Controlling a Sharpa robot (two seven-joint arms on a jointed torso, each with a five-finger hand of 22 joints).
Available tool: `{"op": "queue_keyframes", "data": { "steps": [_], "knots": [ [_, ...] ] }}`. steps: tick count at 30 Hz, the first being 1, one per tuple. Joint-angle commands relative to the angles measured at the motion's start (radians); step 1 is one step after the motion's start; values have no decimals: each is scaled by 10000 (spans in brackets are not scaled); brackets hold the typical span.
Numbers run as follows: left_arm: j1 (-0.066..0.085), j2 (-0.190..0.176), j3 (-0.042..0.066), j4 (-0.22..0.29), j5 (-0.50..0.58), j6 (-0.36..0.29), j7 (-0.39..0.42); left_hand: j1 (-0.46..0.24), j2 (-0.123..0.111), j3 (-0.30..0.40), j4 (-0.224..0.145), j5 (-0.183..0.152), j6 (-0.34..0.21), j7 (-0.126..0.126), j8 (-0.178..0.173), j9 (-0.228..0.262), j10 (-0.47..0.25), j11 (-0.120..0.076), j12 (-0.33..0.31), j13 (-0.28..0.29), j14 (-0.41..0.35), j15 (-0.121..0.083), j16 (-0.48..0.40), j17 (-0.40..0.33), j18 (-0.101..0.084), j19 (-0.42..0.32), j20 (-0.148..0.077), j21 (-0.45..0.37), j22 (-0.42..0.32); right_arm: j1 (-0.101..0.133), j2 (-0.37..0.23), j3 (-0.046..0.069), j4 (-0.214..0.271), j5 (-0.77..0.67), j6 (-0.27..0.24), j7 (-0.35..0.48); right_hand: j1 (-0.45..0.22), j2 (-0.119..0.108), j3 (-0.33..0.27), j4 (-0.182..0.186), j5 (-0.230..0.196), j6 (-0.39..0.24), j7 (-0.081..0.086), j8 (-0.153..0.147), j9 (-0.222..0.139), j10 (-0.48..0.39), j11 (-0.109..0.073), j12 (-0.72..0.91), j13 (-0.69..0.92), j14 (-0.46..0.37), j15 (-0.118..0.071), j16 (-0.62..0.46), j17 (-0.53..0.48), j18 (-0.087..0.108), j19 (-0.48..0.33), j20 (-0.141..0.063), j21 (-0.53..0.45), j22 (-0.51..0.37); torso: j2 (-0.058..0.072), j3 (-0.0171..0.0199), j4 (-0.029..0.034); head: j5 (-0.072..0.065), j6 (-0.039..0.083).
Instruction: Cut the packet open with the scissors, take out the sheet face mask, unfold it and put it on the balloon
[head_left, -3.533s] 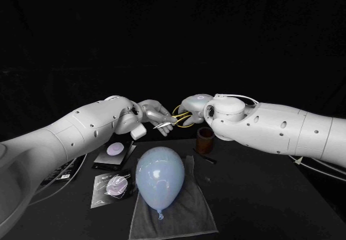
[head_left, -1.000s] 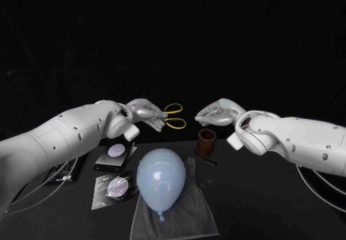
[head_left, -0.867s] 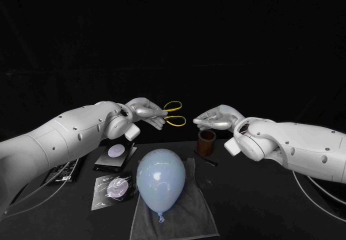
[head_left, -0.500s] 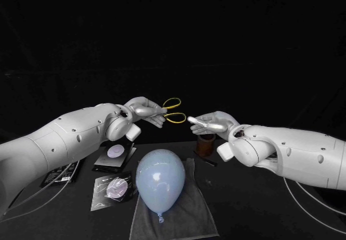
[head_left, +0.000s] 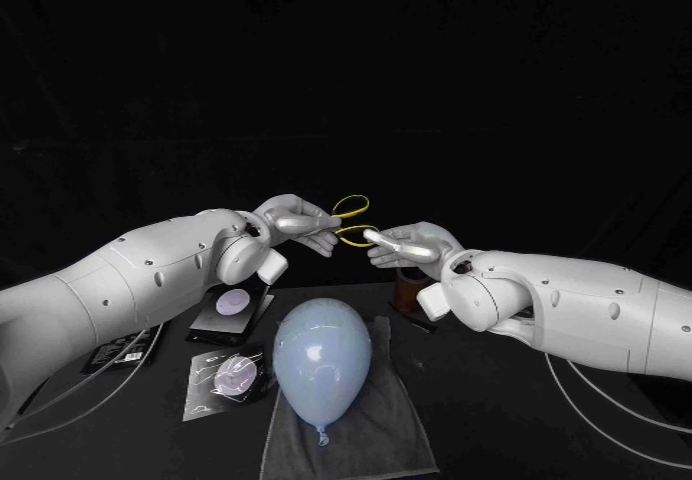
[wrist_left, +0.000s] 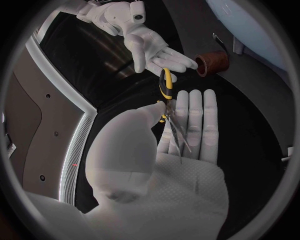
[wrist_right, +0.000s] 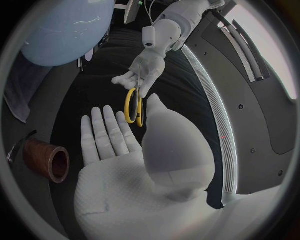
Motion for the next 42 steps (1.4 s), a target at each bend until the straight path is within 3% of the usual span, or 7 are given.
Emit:
{"op": "queue_keyframes", "data": {
  "steps": [1,11,18,22,23,34,42],
  "knots": [
    [5,-29,14,139,220,5,246,-10,97,1102,-1141,35,21,-13,36,15,19,-5,-41,1,-48,-32,-39,17,139,-92,-12,54,9,-2,113,11,-147,174,87,198,100,50,-90,-6,-44,-68,1029,57,-13,-55,-5,27,4,-85,-22,50,-18,-88,5,3,-3,10,-1,-5,7,19,-22],
    [6,-98,13,330,282,128,213,-24,103,1106,-1148,35,23,-16,38,27,25,-8,-40,3,-49,-33,-44,24,142,-102,-10,59,14,-9,292,12,-274,195,19,279,906,694,-58,-411,-47,23,996,452,-3,207,-63,189,38,-9,-71,328,11,-58,251,-5,45,42,1,-6,-10,27,-16],
    [7,-101,12,363,276,160,191,-29,103,1106,-1148,35,23,-17,38,30,26,-8,-39,3,-51,-33,-45,25,141,-105,-8,60,15,-11,286,13,-134,447,-517,853,2712,1883,2205,-1630,-34,1452,178,1297,98,2130,-918,857,79,1362,-730,1205,283,419,1448,-43,268,162,-1,0,-13,28,-22],
    [7,-102,12,368,264,153,179,-33,99,1106,-1154,34,21,-18,38,35,25,-9,-40,3,-55,-33,-49,27,141,-111,-7,61,17,-12,239,17,-40,733,-931,1286,2482,1385,4790,-2392,-88,2023,26,1605,230,3058,-1123,891,50,2057,-944,1412,381,425,1840,-191,416,207,0,2,-9,20,-39],
    [7,-104,12,367,256,161,170,-33,99,1106,-1154,34,21,-18,38,35,25,-9,-40,3,-55,-33,-49,27,141,-111,-7,61,17,-12,220,18,-18,826,-1023,1386,1181,618,6828,-2573,-147,2169,33,1711,329,3355,-1128,674,-10,2271,-965,1356,394,380,2009,-244,472,219,0,2,-10,19,-41],
    [9,-121,8,314,28,746,-208,-258,48,1222,-1210,33,-303,79,-121,182,-414,161,-241,-75,-972,268,-613,-93,17,-890,327,-353,-167,-12,16,45,-11,1236,-1368,1767,224,663,7885,-3309,-32,2166,-42,1968,617,3662,-1192,505,61,2384,-1001,1355,516,421,2026,-240,478,224,-6,-1,-15,6,-69],
    [10,-114,4,249,-394,692,-372,-1016,-998,502,-603,34,-1377,583,-1016,-262,-2567,807,-261,-203,-2189,832,-1307,-479,-97,-2232,1071,-1650,-920,26,-93,78,-221,771,-1176,1561,-261,634,8106,-3708,943,2245,-89,2073,743,3852,-1234,464,88,2438,-1022,1355,594,420,1987,-246,499,242,-11,0,-16,-56,-86]
  ]
}}
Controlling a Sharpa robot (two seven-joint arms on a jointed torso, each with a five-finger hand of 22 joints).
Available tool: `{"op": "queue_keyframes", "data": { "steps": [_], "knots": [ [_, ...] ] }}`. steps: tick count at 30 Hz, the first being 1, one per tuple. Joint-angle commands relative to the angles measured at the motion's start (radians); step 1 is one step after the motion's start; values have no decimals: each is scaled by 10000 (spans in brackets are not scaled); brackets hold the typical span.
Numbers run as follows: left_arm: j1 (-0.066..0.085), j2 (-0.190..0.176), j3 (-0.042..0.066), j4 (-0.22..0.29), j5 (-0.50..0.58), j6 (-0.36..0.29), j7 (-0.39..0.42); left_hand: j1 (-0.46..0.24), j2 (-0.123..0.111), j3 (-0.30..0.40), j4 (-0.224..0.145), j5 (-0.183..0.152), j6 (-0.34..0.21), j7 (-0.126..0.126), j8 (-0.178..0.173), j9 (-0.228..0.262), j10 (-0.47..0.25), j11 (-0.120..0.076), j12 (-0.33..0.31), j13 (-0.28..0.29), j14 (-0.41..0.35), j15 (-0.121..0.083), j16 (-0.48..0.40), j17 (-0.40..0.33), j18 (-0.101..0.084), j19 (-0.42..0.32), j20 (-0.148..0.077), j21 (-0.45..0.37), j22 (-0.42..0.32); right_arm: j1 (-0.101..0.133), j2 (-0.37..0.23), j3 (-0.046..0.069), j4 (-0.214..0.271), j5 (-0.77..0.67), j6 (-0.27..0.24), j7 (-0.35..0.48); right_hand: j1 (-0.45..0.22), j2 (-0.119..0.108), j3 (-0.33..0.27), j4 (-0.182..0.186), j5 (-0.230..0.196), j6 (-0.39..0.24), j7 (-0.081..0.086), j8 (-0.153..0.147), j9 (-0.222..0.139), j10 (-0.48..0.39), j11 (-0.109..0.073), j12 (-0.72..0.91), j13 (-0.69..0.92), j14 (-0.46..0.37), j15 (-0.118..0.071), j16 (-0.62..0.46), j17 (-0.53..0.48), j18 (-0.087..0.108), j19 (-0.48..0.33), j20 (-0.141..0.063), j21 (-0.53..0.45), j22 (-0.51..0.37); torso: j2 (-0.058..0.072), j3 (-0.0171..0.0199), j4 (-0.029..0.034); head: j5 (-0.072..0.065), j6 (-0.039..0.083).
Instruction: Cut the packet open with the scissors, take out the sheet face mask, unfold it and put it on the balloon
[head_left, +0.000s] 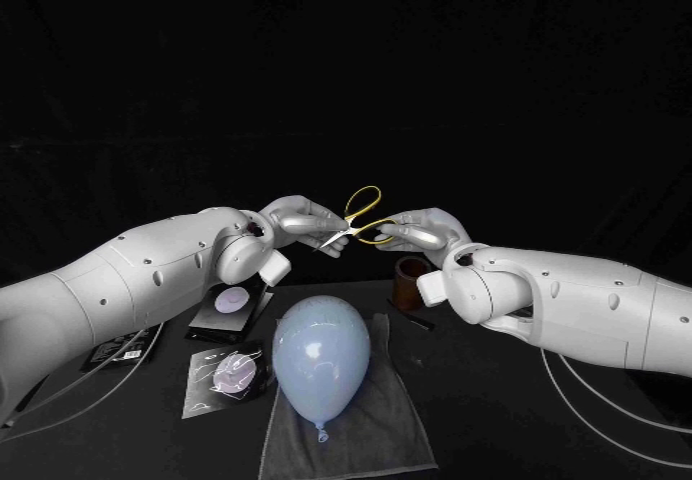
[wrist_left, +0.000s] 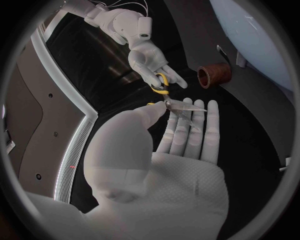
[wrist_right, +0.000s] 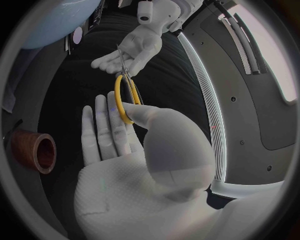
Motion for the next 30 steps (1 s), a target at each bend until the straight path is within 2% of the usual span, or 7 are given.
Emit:
{"op": "queue_keyframes", "data": {
  "steps": [1,2,5,8,13,20,30],
  "knots": [
    [5,-17,1,-84,-389,39,-279,-220,-465,-386,206,-21,-385,245,-290,-175,-677,236,22,-15,-550,236,-223,-213,-374,-1277,158,-740,-389,47,-72,30,-135,-318,-86,92,-122,2,156,-219,190,64,-60,58,39,139,-58,-45,12,72,-15,-13,28,95,-10,27,20,9,1,-2,5,-36,2],
    [5,-17,-1,-117,-398,-8,-303,-302,-648,-818,386,-41,-547,301,-406,-253,-1202,388,12,-8,-1093,391,-214,-454,-674,-2781,164,-1188,-519,60,-96,36,-188,-453,-30,4,-212,13,182,-308,341,89,-77,74,66,189,-75,-53,17,107,-30,-1,53,97,-21,19,29,16,2,-1,6,-41,3],
    [5,-25,-6,-170,-409,-126,-314,-326,-752,-1714,708,-30,-854,472,-581,-367,-1822,568,18,-11,-1648,570,-207,-777,-820,-3040,153,-1262,-523,83,-131,43,-273,-701,55,-182,-254,24,187,-350,393,106,-86,83,80,215,-83,-56,19,125,-38,5,65,100,3,12,51,28,2,-4,8,-77,-13],
    [5,-29,-12,-218,-414,-280,-287,463,-289,-3852,1393,-47,-944,504,-598,-469,-2182,663,83,7,-1980,671,-164,-1294,-962,-3578,193,-1280,-545,101,-148,48,-341,-910,106,-325,-283,41,185,-387,390,116,-93,87,91,234,-90,-61,20,133,-45,6,74,101,44,1,84,45,6,-5,13,-84,-23],
    [6,-32,-21,-289,-418,-551,-222,1524,76,-6016,2427,-41,-1027,580,-605,-608,-2466,736,76,4,-2789,765,-218,-2134,-976,-3880,170,-1292,-559,151,-179,59,-418,-1165,165,-484,-317,74,182,-441,332,128,-101,89,104,257,-98,-70,20,143,-53,8,87,98,82,-13,122,66,8,-4,18,-70,-27],
    [5,-163,-30,-522,-314,-1195,66,1572,95,-6472,2456,-33,-1071,711,-615,-660,-2572,772,76,4,-2848,786,-215,-2294,-971,-3849,170,-1279,-552,391,-336,65,-621,-1962,517,-923,-352,114,171,-537,247,155,-118,94,127,308,-117,-74,25,173,-72,17,108,95,118,-32,169,95,8,-7,-8,-116,-28],
    [-1,-1093,-22,-511,534,-1964,674,1619,332,-6537,2441,-35,-920,765,-528,-689,-2425,762,174,18,-2161,745,-73,-2229,-891,-3184,151,-1160,-479,804,-686,61,-1426,-4574,1421,-1884,-406,192,134,-692,0,205,-141,78,174,379,-141,-100,27,229,-99,21,144,90,176,-65,262,153,9,3,1,-262,-75]
  ]
}}
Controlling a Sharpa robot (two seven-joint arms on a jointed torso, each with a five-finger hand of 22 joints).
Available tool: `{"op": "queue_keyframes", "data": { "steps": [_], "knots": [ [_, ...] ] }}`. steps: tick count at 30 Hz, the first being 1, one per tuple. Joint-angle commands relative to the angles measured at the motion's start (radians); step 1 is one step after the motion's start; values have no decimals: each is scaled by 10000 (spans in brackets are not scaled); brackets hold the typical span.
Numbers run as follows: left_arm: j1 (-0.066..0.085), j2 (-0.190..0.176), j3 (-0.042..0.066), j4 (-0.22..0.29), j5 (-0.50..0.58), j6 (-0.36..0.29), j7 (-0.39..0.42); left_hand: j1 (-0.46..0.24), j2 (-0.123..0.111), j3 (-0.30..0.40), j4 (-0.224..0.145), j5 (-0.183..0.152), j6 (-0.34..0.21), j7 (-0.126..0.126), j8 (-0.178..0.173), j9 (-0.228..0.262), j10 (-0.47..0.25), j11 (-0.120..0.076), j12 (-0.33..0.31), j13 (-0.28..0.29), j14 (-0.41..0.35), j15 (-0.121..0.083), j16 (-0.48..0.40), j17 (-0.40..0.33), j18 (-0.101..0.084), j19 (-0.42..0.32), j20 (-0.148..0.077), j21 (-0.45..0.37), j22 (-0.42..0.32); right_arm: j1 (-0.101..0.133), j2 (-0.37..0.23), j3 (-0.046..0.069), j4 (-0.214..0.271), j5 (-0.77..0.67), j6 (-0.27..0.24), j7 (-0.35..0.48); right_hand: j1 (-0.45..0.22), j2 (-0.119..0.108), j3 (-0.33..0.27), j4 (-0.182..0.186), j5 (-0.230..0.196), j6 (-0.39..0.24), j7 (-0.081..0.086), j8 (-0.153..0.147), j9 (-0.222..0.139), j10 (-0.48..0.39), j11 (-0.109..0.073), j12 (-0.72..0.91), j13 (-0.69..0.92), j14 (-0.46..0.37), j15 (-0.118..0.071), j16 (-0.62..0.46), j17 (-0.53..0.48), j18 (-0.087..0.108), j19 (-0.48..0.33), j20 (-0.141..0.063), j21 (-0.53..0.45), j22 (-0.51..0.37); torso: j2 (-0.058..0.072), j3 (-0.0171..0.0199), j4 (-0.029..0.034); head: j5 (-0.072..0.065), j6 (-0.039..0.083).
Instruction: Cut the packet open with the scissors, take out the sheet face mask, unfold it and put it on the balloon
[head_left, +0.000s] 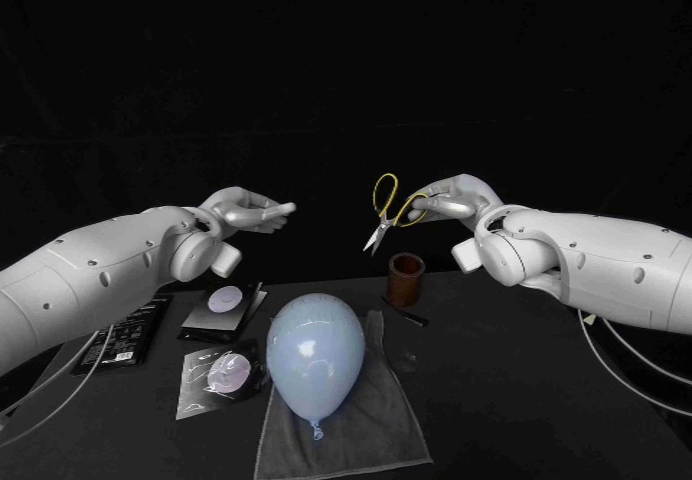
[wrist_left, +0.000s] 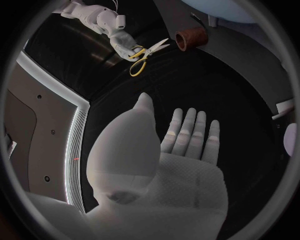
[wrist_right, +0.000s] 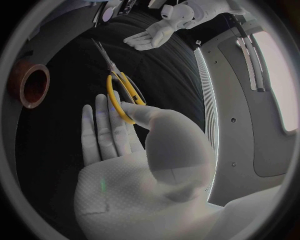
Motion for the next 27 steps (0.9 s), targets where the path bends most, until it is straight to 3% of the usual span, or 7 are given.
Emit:
{"op": "queue_keyframes", "data": {
  "steps": [1,9,15,22,27],
  "knots": [
    [3,-293,10,193,639,-575,616,37,167,-38,-1,-35,121,769,58,-18,94,-40,49,15,175,-8,73,6,-32,271,-2,102,36,73,-30,10,-342,-1964,661,-622,35,141,15,-76,-60,67,6,28,83,150,-90,-54,13,71,-11,21,14,172,58,-18,77,19,2,12,10,-100,18],
    [-7,-1091,11,947,936,-708,792,111,322,12,-15,-38,182,768,87,-37,149,-51,76,14,310,-22,91,-28,4,483,-5,129,47,152,-157,7,-1074,-3202,628,-731,16,193,-14,-162,-282,108,-8,3,122,201,-105,-77,14,125,-32,19,37,170,102,-39,155,70,-1,-7,4,-210,-60],
    [-12,-1514,11,1536,1031,-787,868,141,362,19,-19,-38,212,770,101,-44,173,-54,87,15,387,-29,103,-33,26,628,-9,152,60,167,-260,0,-1425,-3530,581,-760,18,207,-14,-183,-345,120,-14,-4,131,214,-110,-83,15,139,-38,18,43,170,105,-44,171,80,-1,5,7,-249,-83],
    [-20,-1681,11,1780,1103,-820,926,148,374,21,-21,-38,220,770,105,-45,179,-55,90,15,397,-31,105,-38,32,652,-10,156,61,163,-33,-10,-1700,-3563,355,-659,22,218,-11,-194,-374,126,-17,-7,136,222,-114,-86,15,146,-41,17,46,171,108,-47,180,87,7,24,2,-248,-58],
    [-22,-1718,11,1871,1154,-806,953,160,390,24,-22,-39,229,770,109,-48,186,-56,93,14,400,-33,106,-47,40,699,-11,163,65,99,194,-29,-1872,-3577,334,-632,26,225,-7,-203,-391,130,-19,-11,139,226,-116,-88,15,149,-43,15,47,172,114,-51,188,92,18,2,12,-261,-75]
  ]
}}
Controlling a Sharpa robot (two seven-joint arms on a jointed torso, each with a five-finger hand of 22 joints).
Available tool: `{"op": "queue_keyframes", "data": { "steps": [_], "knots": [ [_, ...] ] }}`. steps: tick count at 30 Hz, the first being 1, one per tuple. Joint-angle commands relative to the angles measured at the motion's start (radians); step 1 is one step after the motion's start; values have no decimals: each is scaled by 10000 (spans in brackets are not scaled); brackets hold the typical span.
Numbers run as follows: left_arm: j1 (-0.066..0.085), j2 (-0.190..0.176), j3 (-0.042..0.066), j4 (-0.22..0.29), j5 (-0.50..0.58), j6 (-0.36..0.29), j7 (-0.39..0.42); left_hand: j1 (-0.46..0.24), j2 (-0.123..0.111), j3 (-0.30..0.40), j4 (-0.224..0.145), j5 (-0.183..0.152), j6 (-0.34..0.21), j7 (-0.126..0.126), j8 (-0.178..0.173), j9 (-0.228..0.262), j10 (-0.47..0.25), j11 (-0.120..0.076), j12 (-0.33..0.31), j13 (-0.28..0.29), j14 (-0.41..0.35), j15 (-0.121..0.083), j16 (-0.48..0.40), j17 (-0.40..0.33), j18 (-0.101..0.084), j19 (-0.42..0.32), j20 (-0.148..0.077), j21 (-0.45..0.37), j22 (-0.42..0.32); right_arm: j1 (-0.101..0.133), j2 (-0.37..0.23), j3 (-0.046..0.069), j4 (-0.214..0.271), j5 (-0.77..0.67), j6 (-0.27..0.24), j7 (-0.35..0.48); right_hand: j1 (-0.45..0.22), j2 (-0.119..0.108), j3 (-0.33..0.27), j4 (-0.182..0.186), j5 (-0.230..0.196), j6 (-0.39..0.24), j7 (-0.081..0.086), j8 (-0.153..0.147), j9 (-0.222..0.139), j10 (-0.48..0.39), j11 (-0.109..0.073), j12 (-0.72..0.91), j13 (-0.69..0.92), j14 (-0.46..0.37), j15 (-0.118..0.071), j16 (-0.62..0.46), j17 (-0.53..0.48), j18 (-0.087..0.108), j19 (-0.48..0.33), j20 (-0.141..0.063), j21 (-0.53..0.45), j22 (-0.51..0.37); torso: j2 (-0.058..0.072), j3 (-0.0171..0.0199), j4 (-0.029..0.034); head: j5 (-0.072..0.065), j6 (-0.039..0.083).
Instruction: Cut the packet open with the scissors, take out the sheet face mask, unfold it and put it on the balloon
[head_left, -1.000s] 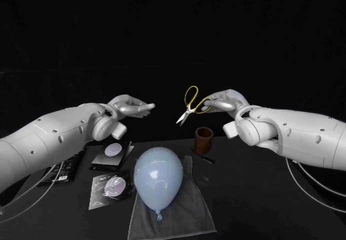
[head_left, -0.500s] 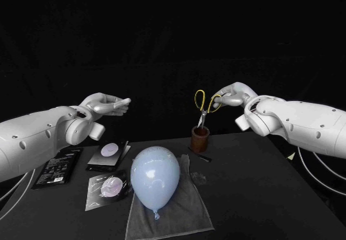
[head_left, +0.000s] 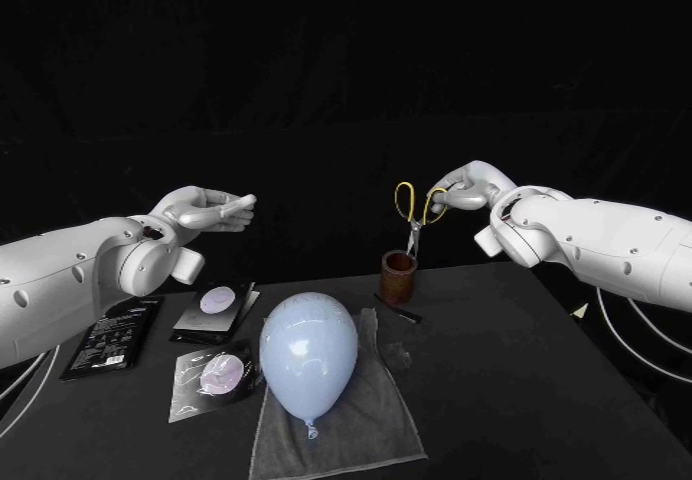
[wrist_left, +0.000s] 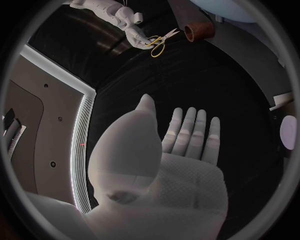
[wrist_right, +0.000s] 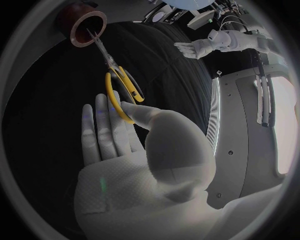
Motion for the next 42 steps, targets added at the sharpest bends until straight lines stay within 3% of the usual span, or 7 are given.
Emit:
{"op": "queue_keyframes", "data": {
  "steps": [1,12,20,33,42],
  "knots": [
    [2,-21,10,84,183,-57,265,-13,113,24,-23,-39,84,767,52,-10,61,-4,33,14,78,-13,72,-11,45,65,7,58,10,-65,113,-6,-133,-251,-127,63,12,131,-13,-67,-56,59,-24,35,139,178,-118,-29,9,43,-6,16,16,192,78,-14,34,14,14,-16,12,-17,-31],
    [1,-158,11,427,211,-24,275,-13,113,24,-23,-39,84,767,52,-10,61,-4,33,14,78,-13,72,-11,45,65,7,58,10,-410,547,-18,-607,-383,-200,203,13,147,-11,-79,-102,61,-23,24,146,181,-117,-39,8,47,-8,9,18,191,95,-19,56,28,1,-5,16,28,-92],
    [1,-224,11,661,213,27,273,7,147,31,-26,-39,94,766,55,-15,67,-4,34,12,-8,-13,59,-61,57,91,7,62,10,-626,1000,-18,-1162,-520,-574,488,16,153,-7,-87,-116,58,-22,16,147,174,-115,-48,5,40,-6,0,17,189,96,-20,63,33,5,-9,18,37,-74],
    [2,-282,11,763,213,64,274,11,153,31,-26,-39,94,767,55,-17,66,-4,34,11,-35,-12,54,-74,59,91,7,62,9,-730,1359,-16,-1570,-656,-724,685,21,167,1,-98,-132,52,-18,3,150,163,-111,-61,2,28,-3,-13,16,187,96,-22,73,40,0,-18,19,48,-108],
    [3,-284,11,763,213,128,251,20,171,30,-26,-40,96,770,54,-22,63,-1,31,9,-104,-7,37,-109,63,81,9,59,6,-758,1533,-13,-1768,-683,-975,858,24,179,5,-103,-145,47,-14,-8,151,156,-107,-70,0,20,1,-21,16,186,98,-23,82,47,7,5,-3,61,-107]
  ]
}}
